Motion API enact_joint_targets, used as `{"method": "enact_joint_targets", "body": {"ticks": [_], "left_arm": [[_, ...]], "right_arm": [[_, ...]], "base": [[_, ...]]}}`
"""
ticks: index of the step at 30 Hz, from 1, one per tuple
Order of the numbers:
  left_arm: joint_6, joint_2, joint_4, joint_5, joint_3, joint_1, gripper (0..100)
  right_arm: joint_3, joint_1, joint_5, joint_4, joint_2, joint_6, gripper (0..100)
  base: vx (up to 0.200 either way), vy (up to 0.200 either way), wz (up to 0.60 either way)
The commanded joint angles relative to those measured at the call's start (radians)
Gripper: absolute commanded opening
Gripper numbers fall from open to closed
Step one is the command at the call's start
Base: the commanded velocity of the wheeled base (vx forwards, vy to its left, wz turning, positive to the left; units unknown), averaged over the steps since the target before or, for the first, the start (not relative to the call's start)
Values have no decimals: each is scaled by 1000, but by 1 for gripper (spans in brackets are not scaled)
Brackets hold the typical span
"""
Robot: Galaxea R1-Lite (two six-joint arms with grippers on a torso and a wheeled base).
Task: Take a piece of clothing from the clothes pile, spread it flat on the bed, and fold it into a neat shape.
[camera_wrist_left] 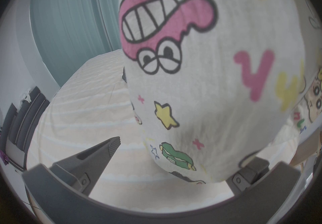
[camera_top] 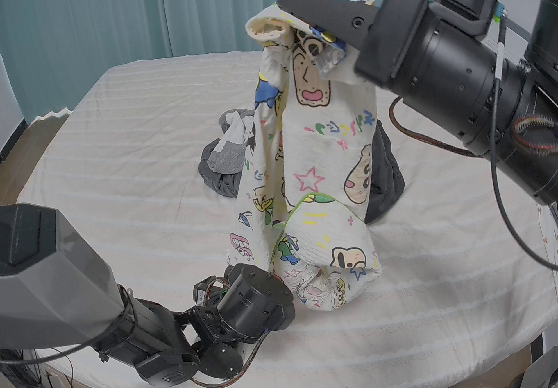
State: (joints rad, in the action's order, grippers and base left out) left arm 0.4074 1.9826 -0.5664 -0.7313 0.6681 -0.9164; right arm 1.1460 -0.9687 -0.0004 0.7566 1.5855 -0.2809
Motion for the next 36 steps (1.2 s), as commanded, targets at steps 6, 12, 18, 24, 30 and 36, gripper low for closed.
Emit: {"method": "enact_joint_targets", "body": {"ticks": [6,12,18,24,30,36], "left_arm": [[2,-1,19,-8,4,8,100],[1,28,13,-5,11,34,100],[4,59,8,-8,47,51,100],[4,65,10,-7,42,51,0],[24,64,10,6,33,79,0],[33,48,6,23,36,165,0]], "right_arm": [[-2,5,0,0,-1,0,0],[-2,4,2,0,1,0,0],[-12,5,2,0,1,0,0],[-14,5,0,1,-1,0,0],[-69,13,5,1,-47,2,0],[-120,58,10,0,-88,2,0]], "base": [[0,0,0],[0,0,0],[0,0,0],[0,0,0],[0,0,0],[0,0,0]]}}
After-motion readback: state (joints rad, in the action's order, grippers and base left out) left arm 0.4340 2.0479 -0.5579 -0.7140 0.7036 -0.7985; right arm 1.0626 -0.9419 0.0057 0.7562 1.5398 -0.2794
